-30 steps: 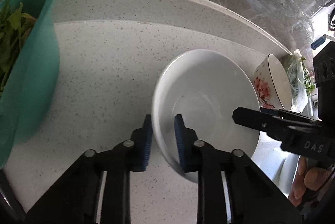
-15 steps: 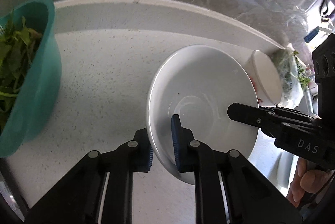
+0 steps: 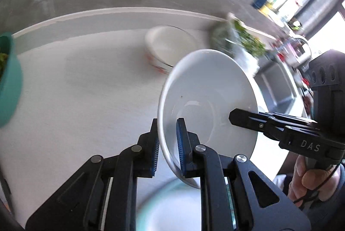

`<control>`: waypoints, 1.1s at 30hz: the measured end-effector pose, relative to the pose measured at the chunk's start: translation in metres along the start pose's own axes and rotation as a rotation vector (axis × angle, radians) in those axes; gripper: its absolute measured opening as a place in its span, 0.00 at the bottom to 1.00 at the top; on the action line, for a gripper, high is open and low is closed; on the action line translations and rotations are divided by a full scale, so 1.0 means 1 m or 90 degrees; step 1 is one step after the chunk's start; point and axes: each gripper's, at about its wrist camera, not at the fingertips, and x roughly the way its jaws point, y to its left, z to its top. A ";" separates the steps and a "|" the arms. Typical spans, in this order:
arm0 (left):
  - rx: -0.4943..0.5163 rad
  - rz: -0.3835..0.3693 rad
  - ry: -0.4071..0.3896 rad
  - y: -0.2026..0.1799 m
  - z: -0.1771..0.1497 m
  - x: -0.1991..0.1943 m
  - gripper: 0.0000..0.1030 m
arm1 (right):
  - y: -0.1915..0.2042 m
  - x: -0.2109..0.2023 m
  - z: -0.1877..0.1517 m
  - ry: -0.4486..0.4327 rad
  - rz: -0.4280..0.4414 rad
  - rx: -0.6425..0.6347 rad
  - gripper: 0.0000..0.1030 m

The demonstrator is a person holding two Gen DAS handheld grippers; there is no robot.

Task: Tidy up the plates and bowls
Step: 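Lift the white bowl with both tools and carry it toward the white plate, then lower the white bowl into the large white plate and open both tools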

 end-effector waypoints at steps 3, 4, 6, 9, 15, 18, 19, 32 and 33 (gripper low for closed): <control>0.022 -0.005 0.021 -0.049 -0.020 0.012 0.13 | -0.032 -0.023 -0.023 0.000 0.003 0.021 0.12; 0.025 -0.006 0.028 -0.066 -0.022 0.018 0.13 | -0.043 -0.028 -0.030 0.003 0.001 0.025 0.12; 0.030 0.000 0.046 -0.095 -0.032 0.034 0.13 | -0.070 -0.040 -0.041 0.010 0.003 0.037 0.12; 0.017 0.003 0.071 -0.143 -0.051 0.060 0.13 | -0.101 -0.053 -0.049 0.022 0.008 0.042 0.12; 0.000 0.010 0.090 -0.190 -0.065 0.099 0.13 | -0.158 -0.070 -0.044 0.049 0.004 0.022 0.12; 0.000 0.020 0.113 -0.200 -0.066 0.116 0.14 | -0.178 -0.070 -0.045 0.069 -0.009 0.006 0.12; -0.001 0.024 0.118 -0.200 -0.067 0.119 0.14 | -0.184 -0.068 -0.045 0.078 -0.010 0.007 0.11; 0.004 0.063 0.122 -0.209 -0.051 0.154 0.18 | -0.187 -0.046 -0.050 0.123 -0.044 -0.029 0.11; 0.002 0.061 0.120 -0.208 -0.050 0.153 0.19 | -0.187 -0.045 -0.051 0.125 -0.044 -0.027 0.11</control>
